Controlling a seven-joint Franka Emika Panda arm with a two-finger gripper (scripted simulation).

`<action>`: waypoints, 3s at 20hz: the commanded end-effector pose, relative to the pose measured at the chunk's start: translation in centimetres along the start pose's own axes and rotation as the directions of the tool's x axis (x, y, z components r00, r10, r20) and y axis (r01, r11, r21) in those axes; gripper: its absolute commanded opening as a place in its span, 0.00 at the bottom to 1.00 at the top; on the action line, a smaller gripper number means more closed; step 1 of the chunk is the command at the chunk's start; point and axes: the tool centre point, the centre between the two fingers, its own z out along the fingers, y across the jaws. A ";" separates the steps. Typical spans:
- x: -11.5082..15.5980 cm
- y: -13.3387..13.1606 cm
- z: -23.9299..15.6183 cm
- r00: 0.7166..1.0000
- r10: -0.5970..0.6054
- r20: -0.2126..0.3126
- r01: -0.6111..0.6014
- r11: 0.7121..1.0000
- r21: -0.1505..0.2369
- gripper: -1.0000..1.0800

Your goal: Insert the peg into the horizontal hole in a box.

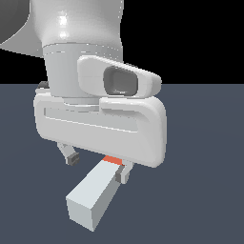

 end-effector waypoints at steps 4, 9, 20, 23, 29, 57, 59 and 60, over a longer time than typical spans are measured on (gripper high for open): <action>0.0 0.0 1.2 1.000 0.000 0.000 0.000 1.000 0.000 0.96; 0.0 -0.1 3.6 1.000 0.000 -0.001 0.000 1.000 0.000 0.96; 0.1 0.0 5.0 1.000 0.001 -0.001 -0.001 1.000 0.000 0.00; 0.1 0.0 5.0 1.000 0.001 -0.001 -0.001 1.000 0.000 0.00; 0.2 0.0 4.9 1.000 -0.003 -0.001 0.003 1.000 -0.001 0.00; 24.9 2.9 -3.6 0.875 -0.484 0.001 0.484 0.875 -0.002 0.00; 26.2 2.7 -4.0 0.862 -0.508 0.000 0.508 0.862 -0.002 0.00; 26.7 2.6 -4.2 0.856 -0.517 0.000 0.517 0.856 -0.002 0.00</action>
